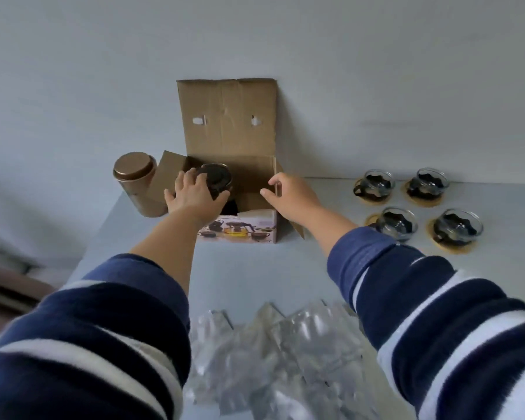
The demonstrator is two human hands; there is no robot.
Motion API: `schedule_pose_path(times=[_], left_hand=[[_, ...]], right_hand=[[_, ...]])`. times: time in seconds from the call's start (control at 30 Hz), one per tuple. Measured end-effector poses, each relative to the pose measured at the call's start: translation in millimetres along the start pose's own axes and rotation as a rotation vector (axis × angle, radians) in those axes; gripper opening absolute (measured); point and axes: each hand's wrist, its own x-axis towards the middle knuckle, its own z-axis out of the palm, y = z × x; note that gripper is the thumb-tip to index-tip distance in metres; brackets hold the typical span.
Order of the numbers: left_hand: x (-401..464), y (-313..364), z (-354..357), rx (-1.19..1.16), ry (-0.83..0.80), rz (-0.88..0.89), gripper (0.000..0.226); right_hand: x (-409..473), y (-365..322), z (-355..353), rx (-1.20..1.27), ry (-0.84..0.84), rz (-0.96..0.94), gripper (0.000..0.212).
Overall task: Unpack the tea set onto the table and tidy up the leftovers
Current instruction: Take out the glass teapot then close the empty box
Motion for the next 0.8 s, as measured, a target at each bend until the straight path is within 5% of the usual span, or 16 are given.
schedule_pose_path(times=[0.13, 0.23, 0.47, 0.8], left_hand=[[3.6, -28.4, 7.2, 0.043, -0.101, -0.005, 0.09], [3.8, -38.0, 16.7, 0.031, -0.106, -0.004, 0.101], [4.8, -46.4, 27.4, -0.129, -0.018, 0.038, 0.116], [5.6, -40.0, 27.3, -0.134, -0.021, -0.001, 0.119]], right_hand=[[11.4, -25.5, 29.5, -0.292, 0.187, -0.021, 0.034], [16.6, -40.4, 36.5, -0.397, 0.175, -0.021, 0.038], [45.2, -82.5, 61.1, -0.072, -0.188, 0.232, 0.042], [37.8, -79.0, 37.0, -0.114, -0.109, 0.365, 0.043]])
